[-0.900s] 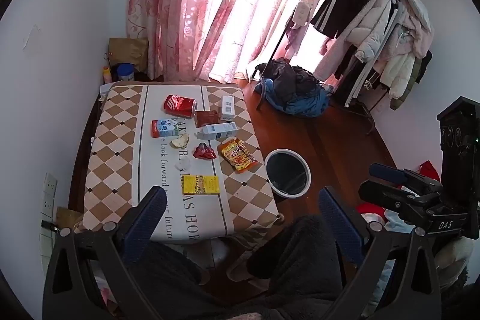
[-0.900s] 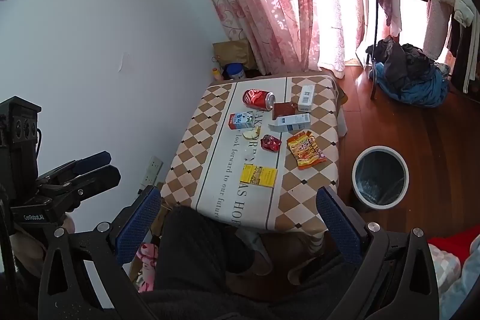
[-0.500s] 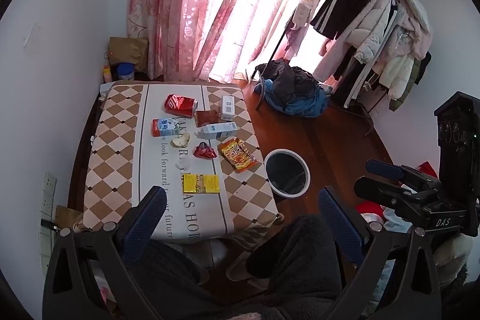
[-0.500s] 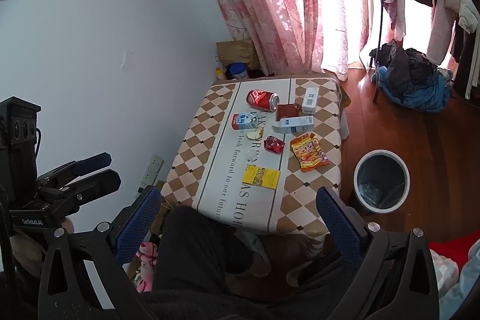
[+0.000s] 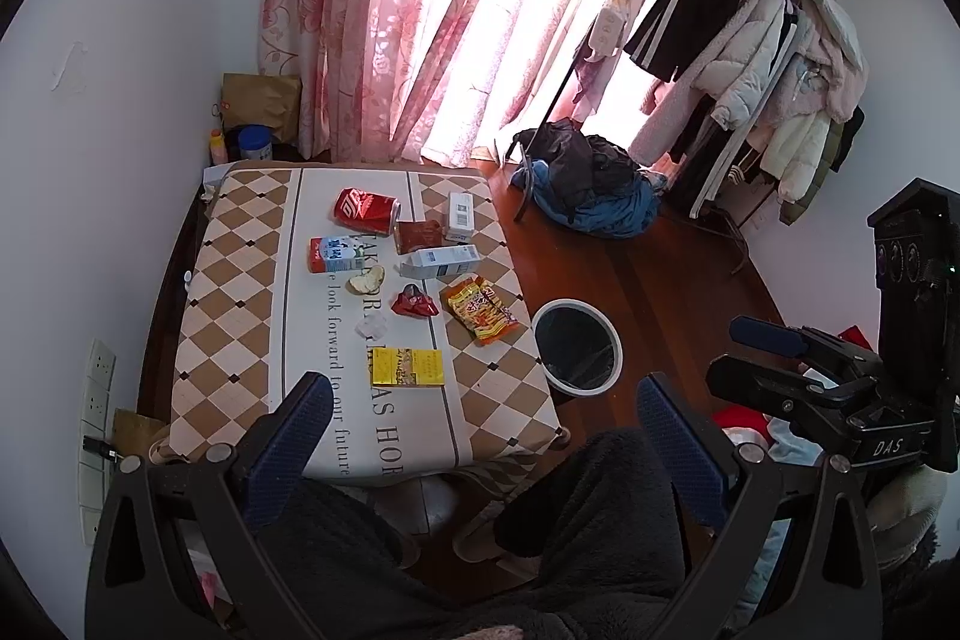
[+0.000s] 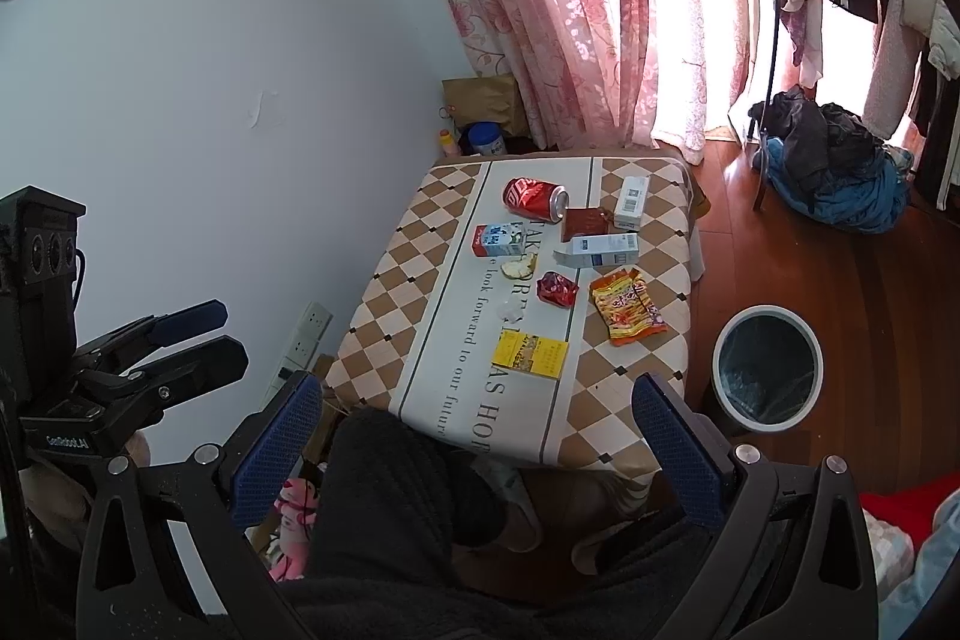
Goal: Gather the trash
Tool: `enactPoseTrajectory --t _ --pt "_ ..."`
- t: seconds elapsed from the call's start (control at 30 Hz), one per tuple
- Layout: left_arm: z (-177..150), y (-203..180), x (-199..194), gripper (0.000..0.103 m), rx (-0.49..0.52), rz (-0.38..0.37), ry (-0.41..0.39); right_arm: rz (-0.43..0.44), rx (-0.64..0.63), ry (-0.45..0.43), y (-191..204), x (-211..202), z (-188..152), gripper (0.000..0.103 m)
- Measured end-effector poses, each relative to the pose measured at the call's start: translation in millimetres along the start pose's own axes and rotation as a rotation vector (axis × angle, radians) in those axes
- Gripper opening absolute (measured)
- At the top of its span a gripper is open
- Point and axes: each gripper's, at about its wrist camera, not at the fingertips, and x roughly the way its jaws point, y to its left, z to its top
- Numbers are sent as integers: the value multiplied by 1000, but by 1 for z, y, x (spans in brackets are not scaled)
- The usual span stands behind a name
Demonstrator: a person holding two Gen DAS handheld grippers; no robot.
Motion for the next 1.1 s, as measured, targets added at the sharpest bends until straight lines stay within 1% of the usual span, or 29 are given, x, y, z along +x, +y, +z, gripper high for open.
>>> enactPoseTrajectory --t 0.9,1.1 --pt "1 -1 0 103 4 -4 -2 0 -10 -2 5 -1 1 103" --pt "2 -6 1 103 10 -3 -5 0 -13 -2 6 -1 2 103"
